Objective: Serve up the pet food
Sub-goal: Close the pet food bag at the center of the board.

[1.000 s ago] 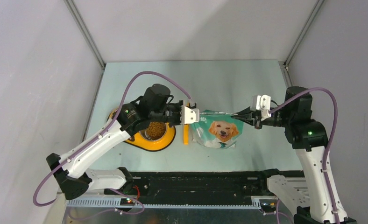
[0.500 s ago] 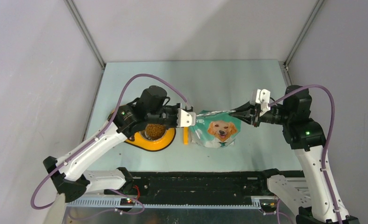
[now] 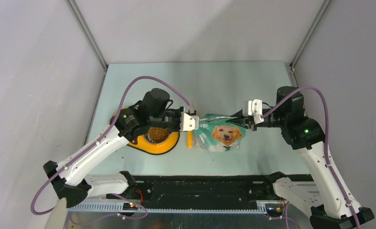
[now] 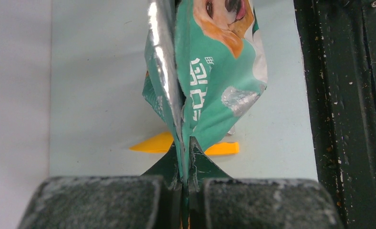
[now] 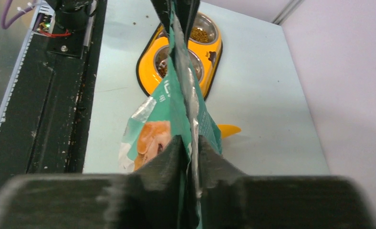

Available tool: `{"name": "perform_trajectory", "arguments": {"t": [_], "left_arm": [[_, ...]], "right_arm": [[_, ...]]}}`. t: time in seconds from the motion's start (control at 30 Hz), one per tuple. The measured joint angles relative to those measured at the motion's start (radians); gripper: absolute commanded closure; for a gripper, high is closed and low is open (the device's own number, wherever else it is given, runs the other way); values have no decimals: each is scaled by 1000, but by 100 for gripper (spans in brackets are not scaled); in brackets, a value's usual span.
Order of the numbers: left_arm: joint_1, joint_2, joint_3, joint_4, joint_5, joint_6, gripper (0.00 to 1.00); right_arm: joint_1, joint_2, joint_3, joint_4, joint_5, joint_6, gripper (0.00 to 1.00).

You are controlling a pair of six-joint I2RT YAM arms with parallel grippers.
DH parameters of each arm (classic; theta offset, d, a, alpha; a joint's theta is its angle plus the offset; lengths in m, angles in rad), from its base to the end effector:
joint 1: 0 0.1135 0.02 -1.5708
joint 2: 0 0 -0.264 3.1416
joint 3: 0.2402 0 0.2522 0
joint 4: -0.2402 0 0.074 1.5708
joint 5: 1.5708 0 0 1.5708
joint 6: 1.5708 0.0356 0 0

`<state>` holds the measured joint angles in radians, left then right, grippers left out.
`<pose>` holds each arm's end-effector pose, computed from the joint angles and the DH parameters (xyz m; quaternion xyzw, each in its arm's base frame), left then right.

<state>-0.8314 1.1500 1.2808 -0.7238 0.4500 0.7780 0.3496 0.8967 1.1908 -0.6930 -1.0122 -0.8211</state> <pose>0.1470 -0.1842 0.3866 0.6928 0.5212 -0.2091 0.4524 0.1380 0.0824 0.4121 -0.6261 0.4593 0.2798 0.5646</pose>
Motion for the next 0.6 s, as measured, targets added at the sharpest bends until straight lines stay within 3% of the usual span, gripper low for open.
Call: {"name": "perform_trajectory", "arguments": {"t": [0.07, 0.23, 0.27, 0.4, 0.5, 0.57, 0.6], "left_arm": [[1, 0, 0, 0, -1, 0, 100], [3, 0, 0, -4, -1, -1, 100], [3, -1, 0, -4, -1, -1, 100], [5, -3, -2, -3, 0, -2, 100], [4, -10, -9, 0, 5, -3, 100], [5, -13, -10, -1, 6, -8, 100], [5, -14, -11, -2, 6, -10, 100]], "right_arm": [[24, 4, 2, -13, 13, -8, 100], [46, 26, 36, -52, 36, -10, 98], [48, 31, 42, -58, 40, -9, 90], [76, 39, 56, -59, 79, 7, 71], [114, 43, 65, -57, 115, 2, 66], [150, 51, 74, -61, 150, -8, 70], [165, 56, 82, -70, 167, -14, 85]]}}
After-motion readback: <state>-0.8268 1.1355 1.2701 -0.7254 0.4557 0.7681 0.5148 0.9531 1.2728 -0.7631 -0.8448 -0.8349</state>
